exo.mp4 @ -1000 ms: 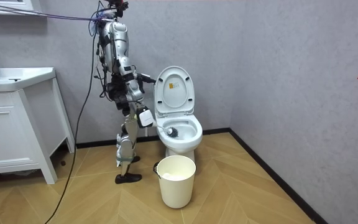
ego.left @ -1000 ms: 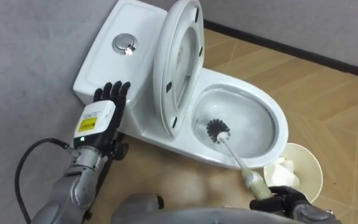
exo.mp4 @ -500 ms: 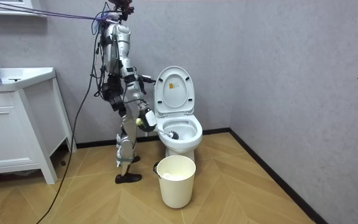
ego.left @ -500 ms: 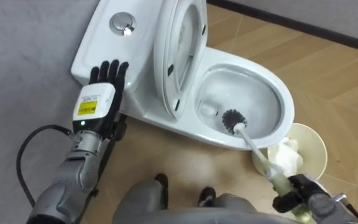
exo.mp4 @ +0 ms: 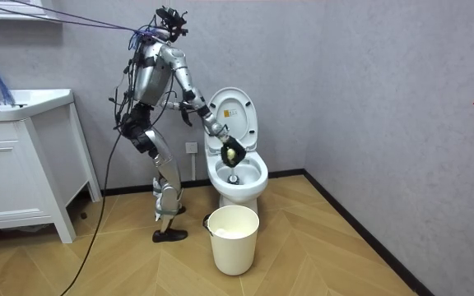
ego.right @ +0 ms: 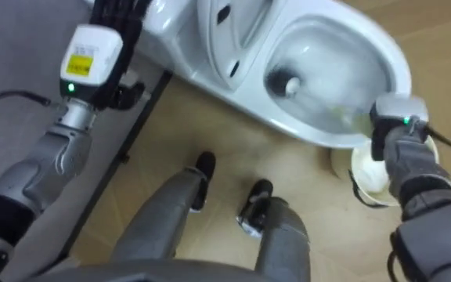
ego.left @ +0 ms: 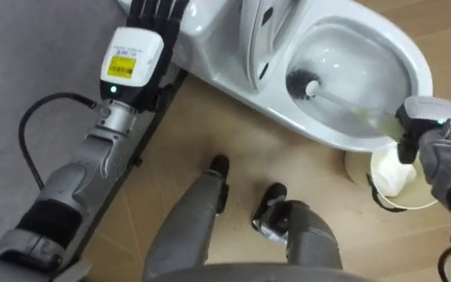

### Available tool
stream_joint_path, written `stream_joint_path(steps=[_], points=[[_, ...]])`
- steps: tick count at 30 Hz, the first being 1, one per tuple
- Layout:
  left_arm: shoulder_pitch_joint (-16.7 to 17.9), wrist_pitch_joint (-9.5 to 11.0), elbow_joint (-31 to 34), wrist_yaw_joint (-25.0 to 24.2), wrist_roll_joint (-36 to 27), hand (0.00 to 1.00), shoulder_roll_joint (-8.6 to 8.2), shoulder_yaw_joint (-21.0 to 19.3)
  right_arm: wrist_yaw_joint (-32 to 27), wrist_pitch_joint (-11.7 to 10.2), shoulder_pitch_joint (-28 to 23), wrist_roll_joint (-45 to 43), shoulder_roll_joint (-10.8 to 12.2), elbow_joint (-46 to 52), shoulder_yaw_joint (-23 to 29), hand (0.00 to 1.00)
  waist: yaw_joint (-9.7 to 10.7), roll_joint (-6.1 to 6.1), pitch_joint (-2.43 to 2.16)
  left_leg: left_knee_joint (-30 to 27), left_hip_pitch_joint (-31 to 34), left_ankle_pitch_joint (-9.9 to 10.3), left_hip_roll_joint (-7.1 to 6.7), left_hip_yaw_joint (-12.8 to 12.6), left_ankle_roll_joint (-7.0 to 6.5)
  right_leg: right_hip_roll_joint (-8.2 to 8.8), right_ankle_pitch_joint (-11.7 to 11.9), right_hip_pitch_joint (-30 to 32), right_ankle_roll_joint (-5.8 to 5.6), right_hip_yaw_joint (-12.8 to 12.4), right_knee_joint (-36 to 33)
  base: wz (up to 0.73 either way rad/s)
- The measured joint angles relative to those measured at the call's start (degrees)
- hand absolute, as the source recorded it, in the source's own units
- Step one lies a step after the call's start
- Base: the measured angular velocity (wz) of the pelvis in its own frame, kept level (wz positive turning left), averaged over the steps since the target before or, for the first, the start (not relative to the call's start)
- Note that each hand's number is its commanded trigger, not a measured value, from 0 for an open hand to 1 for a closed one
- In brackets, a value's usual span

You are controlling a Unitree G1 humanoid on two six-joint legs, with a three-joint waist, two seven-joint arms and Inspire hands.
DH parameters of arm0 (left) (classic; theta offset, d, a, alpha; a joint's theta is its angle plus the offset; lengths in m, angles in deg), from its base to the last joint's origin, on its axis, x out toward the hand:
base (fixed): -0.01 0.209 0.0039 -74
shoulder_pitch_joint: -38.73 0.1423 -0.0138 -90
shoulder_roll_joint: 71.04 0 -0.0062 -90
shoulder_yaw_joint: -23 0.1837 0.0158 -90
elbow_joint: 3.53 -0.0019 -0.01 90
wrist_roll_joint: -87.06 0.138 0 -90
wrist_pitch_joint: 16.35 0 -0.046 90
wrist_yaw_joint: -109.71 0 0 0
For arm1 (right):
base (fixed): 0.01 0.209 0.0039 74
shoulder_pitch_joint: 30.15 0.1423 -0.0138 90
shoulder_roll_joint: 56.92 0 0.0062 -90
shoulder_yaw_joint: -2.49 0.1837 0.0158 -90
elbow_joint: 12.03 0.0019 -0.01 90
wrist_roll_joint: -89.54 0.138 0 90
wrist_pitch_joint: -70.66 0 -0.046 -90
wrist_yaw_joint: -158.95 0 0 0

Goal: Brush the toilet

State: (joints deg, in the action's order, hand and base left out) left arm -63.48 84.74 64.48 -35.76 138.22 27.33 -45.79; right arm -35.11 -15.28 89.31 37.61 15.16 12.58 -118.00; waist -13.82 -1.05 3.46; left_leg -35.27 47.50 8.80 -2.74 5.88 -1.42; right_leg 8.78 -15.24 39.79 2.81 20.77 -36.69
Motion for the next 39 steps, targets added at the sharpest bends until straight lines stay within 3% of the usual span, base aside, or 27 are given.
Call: stream_joint_path(steps=[3, 7, 12, 16, 18, 21, 25, 28, 30, 33, 37, 39], points=[[-1.89, 0.35, 0.0, 1.24, -1.7, 0.0, 2.04, 0.83, -0.61, 1.21, 2.33, -2.88, -2.29, 1.84, -4.36, 1.0, -0.8, 0.2, 0.3, -1.42, 2.78, 0.15, -0.04, 0.96, 0.24, 0.15, -0.49, 1.93, 0.44, 1.34, -0.9, 0.13], [-2.86, 0.52, 0.02, 2.5, -3.02, 0.0, 4.12, 0.98, -1.68, 2.39, 3.33, -1.98, -2.44, 3.71, -5.43, 1.0, -0.93, 0.09, 0.35, -2.4, 5.1, 0.42, -0.19, 1.15, 0.32, 0.27, -0.97, 4.15, 0.43, 1.24, -2.0, 0.01], [-3.29, -0.14, 0.17, 5.03, -4.4, 0.0, 5.73, 1.44, -3.44, 2.17, 4.46, 12.32, -2.81, 1.24, -4.97, 1.0, -0.56, -0.27, 0.56, -2.31, 6.88, 0.14, -0.92, 0.56, 0.1, 1.17, -1.28, 6.72, 0.28, 0.61, -3.91, 0.02], [-2.7, -1.03, 0.72, 6.67, -4.33, 0.0, 5.76, 1.47, -3.48, 1.5, 5.59, 18.02, -2.79, -1.46, -1.48, 1.0, 0.18, -0.85, 0.91, -2.42, 7.52, 0.02, -1.84, -0.1, -0.09, 2.37, -1.98, 8.31, 0.24, -0.12, -5.8, 0.03], [-2.1, -2.51, 1.46, 6.97, -4.22, 0.0, 5.74, 1.47, -3.5, 1.35, 6.72, 18.28, -2.72, -2.67, -1.11, 1.0, 1.11, -1.1, 1.01, -3.05, 7.49, 0.02, -2.0, -0.6, -0.14, 3.21, -2.77, 8.47, 0.17, -0.22, -7.21, 0.11], [-2.39, -3.91, 1.74, 6.13, -3.72, 0.0, 5.73, 1.47, -3.53, 0.8, 7.62, 17.41, -2.73, -3.64, -1.11, 1.0, 1.71, -1.21, 1.03, -4.31, 7.55, 0.1, -2.08, -0.76, -0.25, 3.43, -3.21, 8.51, 0.16, -0.35, -7.96, 0.06], [-2.7, -5.53, 1.68, 4.85, -3.29, 0.0, 5.7, 1.47, -4.07, 1.84, 6.16, 11.58, -2.25, -0.3, -1.21, 1.0, 1.81, -1.11, 0.96, -4.52, 7.15, 0.12, -1.75, -0.88, -0.26, 3.26, -3.05, 8.2, 0.44, -0.28, -8.0, -0.05], [-2.08, -6.07, 1.79, 3.81, -3.19, 0.0, 5.6, 1.47, -4.15, 4.49, 3.24, 9.18, -0.2, 3.31, -1.3, 1.0, 1.0, -0.47, 0.76, -4.44, 6.41, 0.18, -1.1, -0.76, -0.18, 1.6, -2.33, 6.82, 0.51, -0.15, -6.37, -0.11], [-1.21, -6.19, 1.78, 3.41, -3.23, 0.0, 5.39, 1.75, -4.67, 7.25, 0.5, 6.99, 0.77, 6.78, -1.36, 1.0, 0.92, 1.72, 0.47, -4.11, 5.76, 0.18, -0.8, 0.26, -0.09, 0.65, -1.66, 5.16, 0.31, 0.78, -4.38, 0.02], [-0.11, -7.21, 1.78, 3.41, -3.37, 0.0, 3.86, 2.39, -4.58, 10.59, -4.33, 1.53, 0.65, 13.79, -1.19, 1.0, 0.69, 3.62, -0.71, -3.69, 5.32, 0.2, -0.7, 0.26, -0.19, 0.66, -1.49, 4.77, -0.05, 0.53, -3.87, 0.01], [1.66, -7.64, 2.14, 3.28, -4.53, 0.0, 3.81, 1.9, -1.7, 15.34, -11.29, -3.47, 0.81, 26.6, -0.45, 1.0, 0.99, 4.62, -1.23, -1.77, 3.48, 0.11, 0.47, -0.2, -0.01, -0.99, -0.26, 2.49, 0.44, 0.87, -0.3, -0.14], [4.04, -7.85, 4.27, 3.84, -5.64, 0.0, 3.6, 1.87, 1.36, 17.69, -16.61, -6.26, 0.52, 36.57, 0.48, 1.0, 2.1, 4.7, -1.36, 0.05, 1.77, -0.05, 1.16, -0.35, 0.28, -2.05, 0.62, 0.68, 0.56, 0.68, 2.27, -0.1]])
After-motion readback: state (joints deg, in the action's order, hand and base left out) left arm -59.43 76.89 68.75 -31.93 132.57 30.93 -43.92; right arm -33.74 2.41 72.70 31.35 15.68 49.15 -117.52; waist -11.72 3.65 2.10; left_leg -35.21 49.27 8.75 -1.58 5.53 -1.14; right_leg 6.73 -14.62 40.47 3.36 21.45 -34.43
